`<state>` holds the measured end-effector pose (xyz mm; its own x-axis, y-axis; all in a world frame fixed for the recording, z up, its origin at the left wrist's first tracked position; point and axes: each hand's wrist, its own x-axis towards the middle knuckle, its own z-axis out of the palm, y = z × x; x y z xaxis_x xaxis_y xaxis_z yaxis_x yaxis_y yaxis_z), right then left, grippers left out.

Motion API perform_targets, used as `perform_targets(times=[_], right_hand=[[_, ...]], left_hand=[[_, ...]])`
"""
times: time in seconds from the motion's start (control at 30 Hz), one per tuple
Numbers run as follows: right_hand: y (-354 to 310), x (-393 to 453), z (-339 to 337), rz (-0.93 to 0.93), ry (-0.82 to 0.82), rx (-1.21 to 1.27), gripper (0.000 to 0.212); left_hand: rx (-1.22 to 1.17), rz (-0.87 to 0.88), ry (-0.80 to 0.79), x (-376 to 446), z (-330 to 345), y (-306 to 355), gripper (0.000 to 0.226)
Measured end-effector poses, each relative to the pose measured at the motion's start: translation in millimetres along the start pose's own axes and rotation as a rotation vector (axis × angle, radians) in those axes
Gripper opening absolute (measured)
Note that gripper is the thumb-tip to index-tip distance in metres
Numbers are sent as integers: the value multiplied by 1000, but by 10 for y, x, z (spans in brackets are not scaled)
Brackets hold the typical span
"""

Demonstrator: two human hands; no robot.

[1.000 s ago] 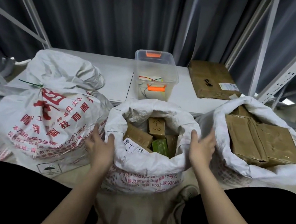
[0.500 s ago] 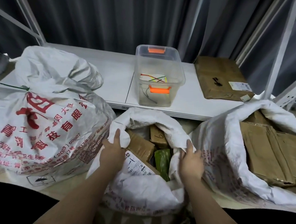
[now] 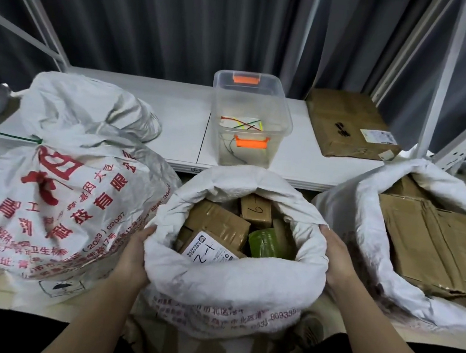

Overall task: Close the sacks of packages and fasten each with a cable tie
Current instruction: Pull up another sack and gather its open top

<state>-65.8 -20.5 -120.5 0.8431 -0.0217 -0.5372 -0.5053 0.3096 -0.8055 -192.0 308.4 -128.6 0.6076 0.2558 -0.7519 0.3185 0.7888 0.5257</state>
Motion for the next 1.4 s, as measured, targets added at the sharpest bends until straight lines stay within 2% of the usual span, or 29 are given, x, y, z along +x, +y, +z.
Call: perform_targets(times=[0.17,0.27,0.33,0.43,0.5,0.57,0.63,0.7,0.77,0.83,0.9,0.97,1.07,1.13,1.2,1.3,1.37,1.4], right_hand=[[29,-146,-50,-105,-4,-280,25],[-5,-100,-13,-199,33,-577,28],[-21,-44,78,-301,114,-875,39],[-107,20,317,-610,293,-1297,53],[-133,148,513,-762,232,-1436,57],[-123,330,690,-832,151,-1608,62],[-104,558,841,-824,98,-1758,64],[-81,786,948,-737,57,-1811,64],[-76,979,990,-664,21,-1800,61],[-68,1167,958,-686,-45,-1740,53],[-97,1284,903,-730,-153,-1557,41],[-210,1388,891,-707,-205,-1256,32],[-486,1561,977,-627,-233,-1044,41],[-650,1648,1076,-553,-276,-1046,48],[-766,1724,1155,-515,-273,-1079,48],[-910,1743,1180,-598,-143,-1123,42],[-952,1683,1145,-624,-31,-1255,36],[-950,1645,1112,-618,8,-1331,35]], left_hand=[[152,63,34,-81,-17,-130,33],[408,212,28,-117,122,-87,30],[707,466,49,-63,207,-48,47],[1260,900,291,23,388,-23,68],[1516,1055,283,150,607,15,70],[1720,1147,209,320,844,106,72],[1907,1201,154,597,1022,205,69],[2014,1193,125,883,1136,267,67],[2004,1157,117,1113,1181,287,70],[1961,1175,122,1294,1188,274,70],[1901,1182,117,1346,1222,254,67],[1791,1087,100,1417,1314,289,51],[1499,912,2,1527,1530,443,42],[1277,810,-64,1582,1650,556,46],[1161,756,-89,1582,1728,632,51],[1195,835,-55,1580,1775,726,44],[1256,789,-15,1549,1749,747,34],[1297,738,4,1509,1723,739,36]])
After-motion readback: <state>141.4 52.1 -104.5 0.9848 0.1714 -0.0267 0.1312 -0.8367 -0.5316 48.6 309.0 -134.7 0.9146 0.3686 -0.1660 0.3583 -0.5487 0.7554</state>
